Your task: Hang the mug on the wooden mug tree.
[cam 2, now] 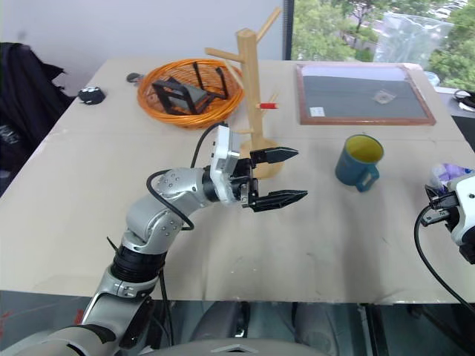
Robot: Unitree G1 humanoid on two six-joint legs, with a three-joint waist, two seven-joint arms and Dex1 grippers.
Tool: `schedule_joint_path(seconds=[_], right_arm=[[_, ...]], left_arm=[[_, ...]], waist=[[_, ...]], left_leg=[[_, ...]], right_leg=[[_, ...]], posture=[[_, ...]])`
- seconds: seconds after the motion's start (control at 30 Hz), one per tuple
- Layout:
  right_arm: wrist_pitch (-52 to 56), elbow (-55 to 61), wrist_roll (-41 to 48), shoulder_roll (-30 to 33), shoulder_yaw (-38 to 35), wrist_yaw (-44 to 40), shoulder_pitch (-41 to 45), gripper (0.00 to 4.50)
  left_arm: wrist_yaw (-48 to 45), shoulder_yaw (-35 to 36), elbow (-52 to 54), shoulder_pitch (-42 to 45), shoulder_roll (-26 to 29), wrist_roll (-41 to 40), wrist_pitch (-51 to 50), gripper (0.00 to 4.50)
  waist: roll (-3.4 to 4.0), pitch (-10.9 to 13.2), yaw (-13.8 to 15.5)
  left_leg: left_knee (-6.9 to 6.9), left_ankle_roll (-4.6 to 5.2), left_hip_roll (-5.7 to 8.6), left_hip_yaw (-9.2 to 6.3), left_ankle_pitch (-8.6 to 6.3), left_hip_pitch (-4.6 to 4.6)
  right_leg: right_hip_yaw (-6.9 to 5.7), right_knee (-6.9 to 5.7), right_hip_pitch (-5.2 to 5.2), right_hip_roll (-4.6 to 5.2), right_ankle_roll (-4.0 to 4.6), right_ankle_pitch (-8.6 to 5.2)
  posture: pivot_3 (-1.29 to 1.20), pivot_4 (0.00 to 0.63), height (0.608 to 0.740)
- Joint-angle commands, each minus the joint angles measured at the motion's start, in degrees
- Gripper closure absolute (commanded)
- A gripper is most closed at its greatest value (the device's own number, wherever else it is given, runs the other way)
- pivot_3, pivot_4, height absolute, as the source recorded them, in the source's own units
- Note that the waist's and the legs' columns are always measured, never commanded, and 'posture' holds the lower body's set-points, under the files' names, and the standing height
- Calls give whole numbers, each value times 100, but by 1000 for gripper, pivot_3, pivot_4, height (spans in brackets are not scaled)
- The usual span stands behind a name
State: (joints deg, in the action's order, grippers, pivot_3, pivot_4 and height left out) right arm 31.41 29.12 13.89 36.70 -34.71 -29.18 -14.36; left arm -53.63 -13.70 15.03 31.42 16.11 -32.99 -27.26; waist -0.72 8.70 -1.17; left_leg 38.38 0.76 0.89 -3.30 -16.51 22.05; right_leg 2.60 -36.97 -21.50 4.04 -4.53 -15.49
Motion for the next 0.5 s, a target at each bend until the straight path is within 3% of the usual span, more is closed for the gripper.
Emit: schedule_joint_path(seconds=[0.03,0.2,0.27,0.4,0.5], right_arm=[[-310,117,-332,-437,71,423,-385,3792],[-469,407,-256,-568,-299,567,-411,1559],[-96,809,289,-699,-391,643,-118,546],[871,1626,1033,-1261,297,1165,400,546],[1155,1578,751,-1725,956,1812,769,546]], left_arm=[[-239,-55,-117,283,-116,-13,139,0],[-374,40,-267,303,-24,52,165,0],[-358,60,-262,217,72,130,173,0],[-279,82,-99,-62,314,296,142,0],[-238,83,-19,-149,378,331,153,0]], waist=[[3,-3,36],[12,-7,28],[11,-7,33],[11,-8,23],[10,-7,57]], left_leg=[[-4,3,-2,-14,-2,-15],[-3,1,0,-2,0,-16],[-4,-9,0,-8,5,-15],[-9,-14,-8,-18,8,-17],[-7,-15,-6,-27,8,-9]], right_leg=[[-12,2,17,-5,2,-2],[2,3,16,-3,0,-1],[-2,6,16,-3,0,-1],[-7,3,15,-8,2,-2],[-15,4,11,-6,3,-2]], posture=[[0,150,737],[0,150,737],[0,150,737],[0,150,737],[0,150,737]])
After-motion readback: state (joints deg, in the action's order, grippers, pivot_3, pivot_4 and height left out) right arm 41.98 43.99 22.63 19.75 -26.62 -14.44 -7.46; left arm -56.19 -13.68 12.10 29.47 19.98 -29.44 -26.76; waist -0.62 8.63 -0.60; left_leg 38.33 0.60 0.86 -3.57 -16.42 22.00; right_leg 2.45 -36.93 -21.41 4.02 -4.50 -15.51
